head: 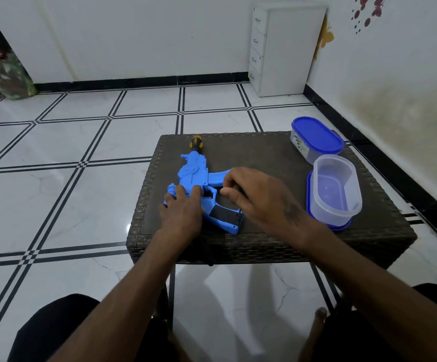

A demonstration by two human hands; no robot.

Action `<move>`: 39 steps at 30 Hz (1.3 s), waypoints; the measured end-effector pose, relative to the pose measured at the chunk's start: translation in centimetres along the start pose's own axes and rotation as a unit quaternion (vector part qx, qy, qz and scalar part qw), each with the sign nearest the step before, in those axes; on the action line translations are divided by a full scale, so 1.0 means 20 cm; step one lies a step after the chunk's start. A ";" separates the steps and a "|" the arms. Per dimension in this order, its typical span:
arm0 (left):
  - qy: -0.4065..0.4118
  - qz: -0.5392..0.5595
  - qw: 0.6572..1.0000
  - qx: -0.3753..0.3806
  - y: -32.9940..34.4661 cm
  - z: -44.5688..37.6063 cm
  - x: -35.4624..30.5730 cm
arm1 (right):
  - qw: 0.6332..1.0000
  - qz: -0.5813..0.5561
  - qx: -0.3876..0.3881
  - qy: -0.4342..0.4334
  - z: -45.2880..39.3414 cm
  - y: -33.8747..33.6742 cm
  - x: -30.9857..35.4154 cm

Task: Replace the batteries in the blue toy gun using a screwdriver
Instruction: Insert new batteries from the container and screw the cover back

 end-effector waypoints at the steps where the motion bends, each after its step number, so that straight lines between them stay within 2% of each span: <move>1: 0.001 -0.001 1.000 -0.002 0.00 0.00 0.00 | 1.000 -0.010 0.005 -0.006 0.01 0.01 0.00; 6: 0.002 0.002 1.000 -0.001 0.00 0.00 0.01 | 0.987 -0.140 0.066 0.053 0.03 0.01 -0.03; 10: 0.001 0.003 1.000 0.001 0.01 0.00 0.01 | 0.997 -0.071 -0.001 0.021 0.01 0.01 -0.04; 12: 0.001 0.003 1.000 0.000 0.00 0.00 0.01 | 0.999 -0.030 -0.010 0.011 -0.01 0.01 -0.04; 15: 0.000 0.001 1.000 -0.001 0.00 0.00 0.00 | 0.999 -0.033 0.026 0.022 0.00 0.01 -0.04; 19: 0.000 0.003 1.000 -0.003 0.01 -0.01 0.01 | 0.986 -0.140 0.090 0.033 0.01 0.00 -0.02; 26: 0.000 0.003 1.000 -0.003 0.01 0.00 0.01 | 0.996 -0.082 0.022 0.008 -0.03 -0.01 -0.04; 39: 0.003 0.027 1.000 0.007 0.02 -0.03 0.04 | 0.998 -0.048 0.001 0.037 -0.03 -0.02 -0.07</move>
Point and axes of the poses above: each hand's wrist, its own z-axis away from the middle knuckle, its own y-axis out of the palm, x = y × z, the point moved 3 cm from there along -z, towards the middle knuckle, and after that the axes turned 6 degrees about -x, right-handed, at the moved point
